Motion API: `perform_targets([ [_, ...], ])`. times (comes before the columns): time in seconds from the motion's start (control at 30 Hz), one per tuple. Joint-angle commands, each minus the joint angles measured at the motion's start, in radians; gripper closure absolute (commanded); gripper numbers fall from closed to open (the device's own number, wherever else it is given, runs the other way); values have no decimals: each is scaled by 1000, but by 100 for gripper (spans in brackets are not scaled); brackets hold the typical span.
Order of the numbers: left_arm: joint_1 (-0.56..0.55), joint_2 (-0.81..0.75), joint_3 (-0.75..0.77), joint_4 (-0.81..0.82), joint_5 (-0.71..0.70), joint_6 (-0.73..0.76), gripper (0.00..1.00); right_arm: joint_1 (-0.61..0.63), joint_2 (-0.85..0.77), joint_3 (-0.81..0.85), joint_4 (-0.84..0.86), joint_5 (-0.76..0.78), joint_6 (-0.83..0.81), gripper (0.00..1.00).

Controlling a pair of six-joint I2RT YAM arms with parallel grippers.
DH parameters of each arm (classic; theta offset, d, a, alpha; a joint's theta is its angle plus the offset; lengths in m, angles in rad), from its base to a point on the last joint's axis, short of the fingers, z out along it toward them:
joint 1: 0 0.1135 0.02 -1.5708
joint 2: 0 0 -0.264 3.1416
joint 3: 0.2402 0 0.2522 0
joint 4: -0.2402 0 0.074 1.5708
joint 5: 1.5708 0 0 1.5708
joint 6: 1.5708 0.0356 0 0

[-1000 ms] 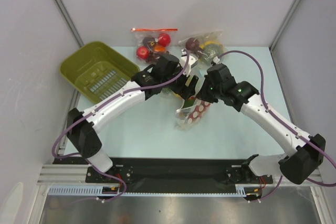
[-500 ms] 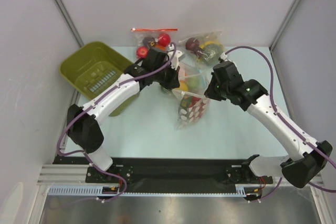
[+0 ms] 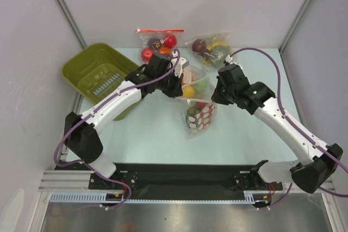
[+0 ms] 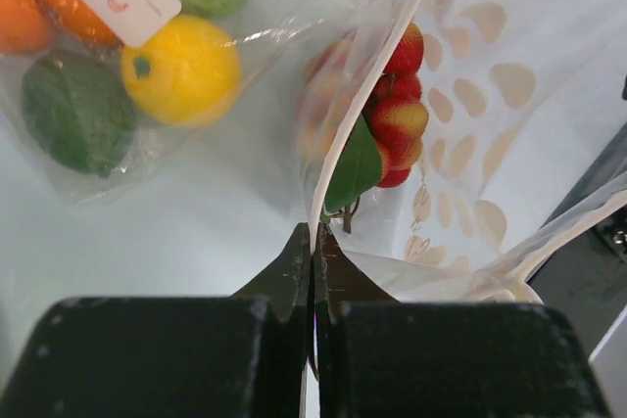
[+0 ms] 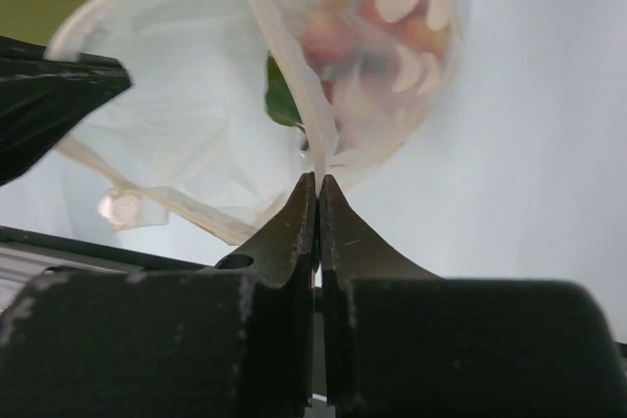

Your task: Open the zip-top bag and remove the fake food

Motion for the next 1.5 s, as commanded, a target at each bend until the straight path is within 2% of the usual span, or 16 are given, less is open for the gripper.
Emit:
perform_targets([
  [0.0, 17, -38, -29, -36, -89, 45, 100, -1, 2, -75, 48, 1, 8, 100],
  [0.2, 17, -16, -11, -65, -188, 52, 99, 9, 10, -85, 63, -11, 11, 100],
  [0.23, 17, -19, 7, -62, -185, 52, 96, 8, 12, -88, 62, -14, 9, 100],
  [0.27, 17, -21, 18, -59, -168, 55, 88, 6, 15, -88, 60, -16, 9, 100],
  [0.3, 16, -33, 32, -53, -156, 55, 66, 8, 15, -88, 59, -19, 8, 100],
  [0.37, 13, -47, 73, -22, -142, 55, 49, 8, 13, -89, 59, -22, 11, 100],
  [0.4, 7, -58, 89, -16, -120, 56, 37, 9, 13, -89, 59, -22, 11, 100],
  [0.57, -23, -82, 164, 54, -25, 46, 32, 11, 8, -97, 63, -28, 15, 100],
  [0.6, -33, -87, 156, 74, 30, 39, 33, 11, 5, -100, 63, -30, 14, 100],
  [0.63, -38, -87, 152, 88, 56, 35, 36, 11, 5, -102, 63, -28, 18, 100],
  [0.67, -46, -82, 147, 104, 82, 23, 44, 12, 4, -105, 65, -28, 19, 100],
  [0.83, -78, -56, 108, 108, 237, 19, 53, 12, -8, -116, 73, -30, 29, 100],
  [1.03, -84, -15, 80, 43, 266, 30, 50, 12, -27, -137, 73, -28, 38, 100],
  [1.13, -84, 43, 80, 19, 338, 33, 47, 12, -41, -146, 76, -31, 43, 100],
  [1.3, -92, 137, 103, -11, 268, 45, 42, 12, -65, -148, 65, -19, 52, 100],
  [1.47, -130, 232, 215, -67, 216, 50, 39, 15, -99, -165, 76, -25, 57, 100],
])
